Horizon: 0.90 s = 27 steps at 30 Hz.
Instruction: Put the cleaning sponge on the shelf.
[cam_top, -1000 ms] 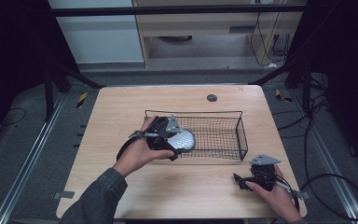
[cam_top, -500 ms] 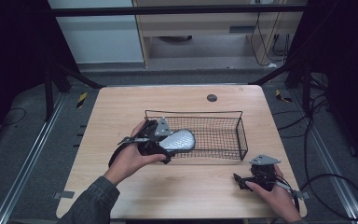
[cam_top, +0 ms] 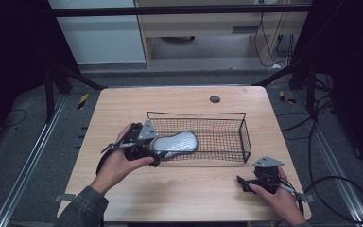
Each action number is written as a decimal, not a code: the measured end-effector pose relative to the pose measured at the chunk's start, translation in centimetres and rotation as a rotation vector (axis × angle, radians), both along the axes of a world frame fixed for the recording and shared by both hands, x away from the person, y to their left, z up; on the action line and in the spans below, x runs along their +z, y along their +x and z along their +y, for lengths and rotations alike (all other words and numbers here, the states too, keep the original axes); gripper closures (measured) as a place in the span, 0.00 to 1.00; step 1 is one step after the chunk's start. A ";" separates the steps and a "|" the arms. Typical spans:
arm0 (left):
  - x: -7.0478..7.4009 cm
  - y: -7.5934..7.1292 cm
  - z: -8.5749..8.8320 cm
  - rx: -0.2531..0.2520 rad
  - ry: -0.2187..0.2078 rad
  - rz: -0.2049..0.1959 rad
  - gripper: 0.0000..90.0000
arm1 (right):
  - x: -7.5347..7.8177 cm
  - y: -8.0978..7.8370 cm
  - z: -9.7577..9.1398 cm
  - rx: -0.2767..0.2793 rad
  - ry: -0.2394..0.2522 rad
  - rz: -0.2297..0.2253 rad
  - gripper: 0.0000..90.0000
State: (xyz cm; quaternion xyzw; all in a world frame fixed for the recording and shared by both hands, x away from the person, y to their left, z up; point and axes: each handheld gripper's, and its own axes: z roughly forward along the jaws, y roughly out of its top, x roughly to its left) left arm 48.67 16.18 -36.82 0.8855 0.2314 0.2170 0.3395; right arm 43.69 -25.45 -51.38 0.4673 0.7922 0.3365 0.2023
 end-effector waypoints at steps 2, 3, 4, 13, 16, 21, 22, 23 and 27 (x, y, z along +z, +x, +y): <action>0.0 0.0 0.4 0.012 -0.010 -0.005 0.03 | 0.0 0.0 0.0 -0.001 0.000 0.000 0.00; 0.0 -0.1 0.9 0.023 -0.017 -0.009 0.03 | 0.0 0.0 0.0 -0.001 0.000 0.000 0.00; 0.0 -0.1 1.3 0.034 -0.024 -0.010 0.03 | 0.0 0.0 0.0 -0.001 0.000 0.000 0.00; -1.1 -0.2 6.0 0.137 -0.060 0.000 0.03 | 0.0 0.0 0.0 -0.004 0.001 0.001 0.00; -2.0 0.0 7.9 0.190 -0.057 0.011 0.04 | 0.0 0.0 0.0 -0.004 0.001 0.001 0.00; -3.8 0.6 9.7 0.236 -0.038 0.045 0.04 | 0.0 -0.1 0.0 -0.006 0.001 0.001 0.00; -4.2 0.7 9.9 0.247 -0.032 0.049 0.04 | 0.0 -0.1 0.0 -0.006 0.001 0.001 0.00; -4.2 0.7 9.9 0.247 -0.032 0.049 0.04 | 0.0 -0.1 0.0 -0.006 0.001 0.001 0.00; -5.9 1.4 10.9 0.286 -0.026 0.088 0.04 | 0.0 -0.1 0.0 -0.008 0.002 0.001 0.00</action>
